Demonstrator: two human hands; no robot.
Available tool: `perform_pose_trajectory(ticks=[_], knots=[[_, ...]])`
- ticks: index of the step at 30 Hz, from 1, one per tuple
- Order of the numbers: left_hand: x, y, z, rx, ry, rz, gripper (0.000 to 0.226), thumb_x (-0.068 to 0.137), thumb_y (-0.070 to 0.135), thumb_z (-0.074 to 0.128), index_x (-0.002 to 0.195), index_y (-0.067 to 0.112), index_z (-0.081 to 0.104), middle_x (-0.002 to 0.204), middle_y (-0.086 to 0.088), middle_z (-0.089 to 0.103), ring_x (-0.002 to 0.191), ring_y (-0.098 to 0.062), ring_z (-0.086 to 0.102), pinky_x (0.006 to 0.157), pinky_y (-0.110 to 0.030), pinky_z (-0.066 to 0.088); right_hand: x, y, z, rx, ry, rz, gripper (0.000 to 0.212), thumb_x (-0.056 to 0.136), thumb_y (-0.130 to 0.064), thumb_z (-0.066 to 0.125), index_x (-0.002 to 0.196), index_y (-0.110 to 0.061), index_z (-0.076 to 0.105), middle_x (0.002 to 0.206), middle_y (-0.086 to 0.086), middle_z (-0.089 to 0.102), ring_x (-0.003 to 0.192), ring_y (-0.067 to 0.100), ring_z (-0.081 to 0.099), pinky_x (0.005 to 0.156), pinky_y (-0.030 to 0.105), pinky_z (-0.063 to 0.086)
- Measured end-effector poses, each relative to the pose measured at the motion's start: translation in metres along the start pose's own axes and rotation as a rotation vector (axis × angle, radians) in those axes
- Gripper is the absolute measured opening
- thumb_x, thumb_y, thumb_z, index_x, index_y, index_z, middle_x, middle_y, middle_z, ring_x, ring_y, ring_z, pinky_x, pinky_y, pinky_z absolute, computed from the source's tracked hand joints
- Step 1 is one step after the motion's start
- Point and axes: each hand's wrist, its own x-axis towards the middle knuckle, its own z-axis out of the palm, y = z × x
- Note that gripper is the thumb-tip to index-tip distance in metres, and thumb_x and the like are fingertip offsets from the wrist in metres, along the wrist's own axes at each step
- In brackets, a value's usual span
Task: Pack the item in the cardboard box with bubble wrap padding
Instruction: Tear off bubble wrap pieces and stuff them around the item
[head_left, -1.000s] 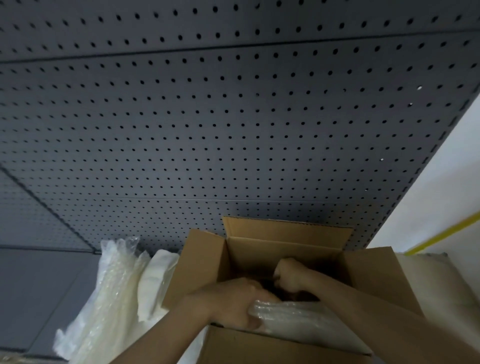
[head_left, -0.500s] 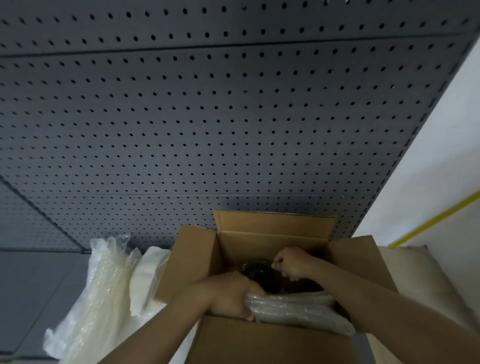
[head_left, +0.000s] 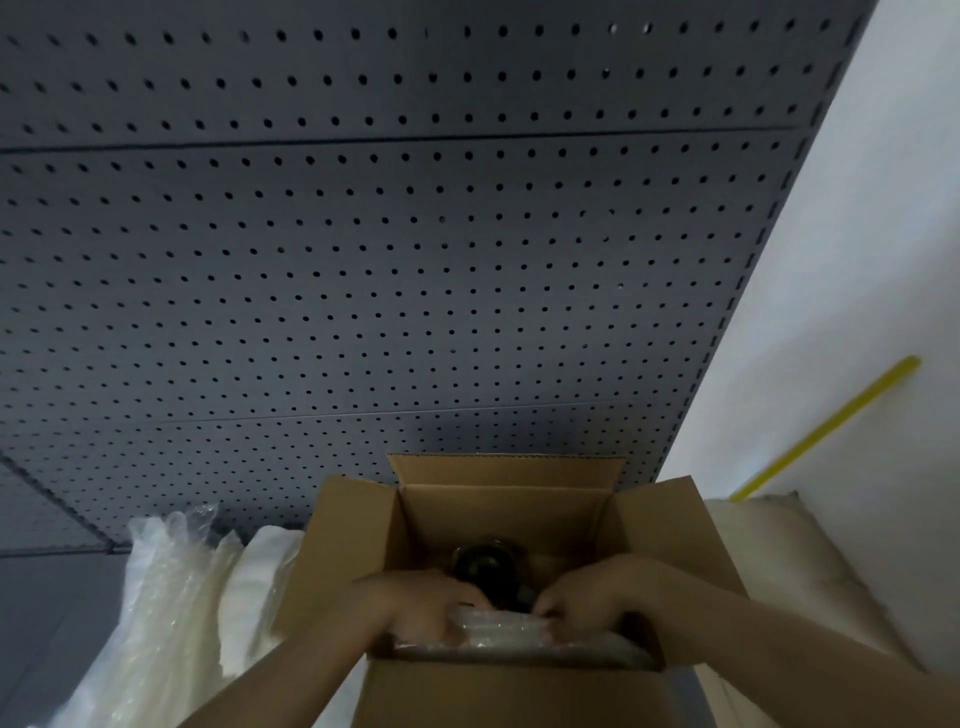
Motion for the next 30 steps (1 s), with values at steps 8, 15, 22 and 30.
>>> perform_pose_trajectory(ticks=[8, 15, 22, 30], knots=[[-0.004, -0.014, 0.001, 0.021, 0.121, -0.079, 0.060, 0.090, 0.027, 0.062, 0.144, 0.033, 0.036, 0.144, 0.003, 0.045, 0.127, -0.018, 0.048, 0.105, -0.033, 0.042, -0.003, -0.004, 0.000, 0.011, 0.290, 0.047, 0.051, 0.090, -0.030, 0.062, 0.139, -0.019, 0.049, 0.141, 0.005, 0.049, 0.123, 0.023, 0.051, 0.100, 0.032, 0.044], [0.004, -0.012, 0.009, 0.072, 0.086, -0.101, 0.042, 0.091, 0.015, 0.056, 0.131, 0.025, 0.056, 0.136, -0.002, 0.057, 0.121, -0.021, 0.055, 0.102, -0.034, 0.045, 0.018, -0.013, 0.012, 0.109, 0.286, 0.006, 0.026, 0.087, -0.010, 0.062, 0.112, -0.009, 0.071, 0.127, 0.009, 0.062, 0.112, 0.027, 0.058, 0.093, 0.029, 0.047], [-0.003, -0.013, 0.000, 0.066, 0.178, -0.115, 0.051, 0.090, 0.012, 0.060, 0.138, 0.026, 0.050, 0.142, 0.004, 0.051, 0.130, -0.017, 0.048, 0.108, -0.031, 0.040, -0.001, -0.019, -0.003, 0.133, 0.327, 0.027, 0.045, 0.085, -0.019, 0.069, 0.129, -0.015, 0.059, 0.138, 0.004, 0.054, 0.124, 0.023, 0.052, 0.102, 0.031, 0.043], [-0.034, -0.020, -0.025, 0.056, 0.424, -0.096, 0.049, 0.089, 0.023, 0.065, 0.136, 0.029, 0.050, 0.135, 0.008, 0.055, 0.122, -0.010, 0.051, 0.102, -0.026, 0.042, -0.021, -0.049, -0.033, 0.248, 0.389, -0.057, 0.052, 0.085, -0.028, 0.069, 0.134, -0.022, 0.051, 0.135, 0.001, 0.056, 0.122, 0.019, 0.052, 0.102, 0.033, 0.042]])
